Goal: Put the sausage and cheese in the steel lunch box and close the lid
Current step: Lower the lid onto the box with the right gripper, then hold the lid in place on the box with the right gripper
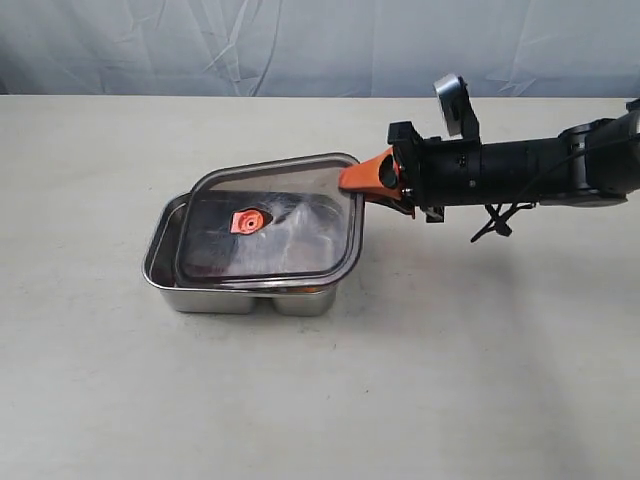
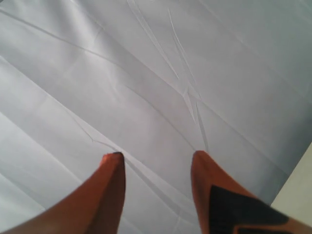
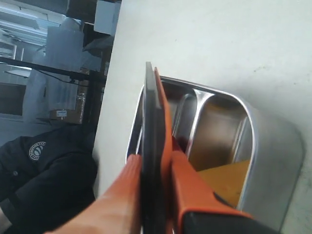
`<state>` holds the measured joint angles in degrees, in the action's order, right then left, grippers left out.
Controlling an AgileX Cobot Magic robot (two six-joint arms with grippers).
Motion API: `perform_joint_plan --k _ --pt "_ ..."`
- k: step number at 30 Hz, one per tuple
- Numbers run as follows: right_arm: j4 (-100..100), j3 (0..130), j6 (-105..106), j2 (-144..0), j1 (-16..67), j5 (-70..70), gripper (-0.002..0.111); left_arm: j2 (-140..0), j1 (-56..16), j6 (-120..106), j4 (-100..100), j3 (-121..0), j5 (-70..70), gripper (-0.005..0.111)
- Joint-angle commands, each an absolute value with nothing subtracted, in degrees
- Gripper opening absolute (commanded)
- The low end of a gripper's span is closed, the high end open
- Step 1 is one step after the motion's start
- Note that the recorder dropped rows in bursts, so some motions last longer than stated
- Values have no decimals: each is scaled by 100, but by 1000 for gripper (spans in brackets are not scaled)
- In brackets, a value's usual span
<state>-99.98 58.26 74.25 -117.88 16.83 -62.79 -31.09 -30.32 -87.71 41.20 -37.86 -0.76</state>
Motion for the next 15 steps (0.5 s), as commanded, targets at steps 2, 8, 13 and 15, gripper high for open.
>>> perform_joint_plan --k 2,8,13,15 --pt "-9995 5852 7478 -12132 1661 -6520 7 -3078 -3032 -8740 4181 -3795 -83 42" --pt "-9995 5857 7478 -12308 1661 -6464 17 -3078 -3032 -8740 4181 -3795 -35 42" --pt "-9995 5857 7478 -12361 1661 -6396 17 -3078 -3032 -8740 4181 -3795 -35 42" --pt "-9995 5857 7478 -12361 1661 -6396 17 -3078 -3032 -8740 4181 -3795 -35 42"
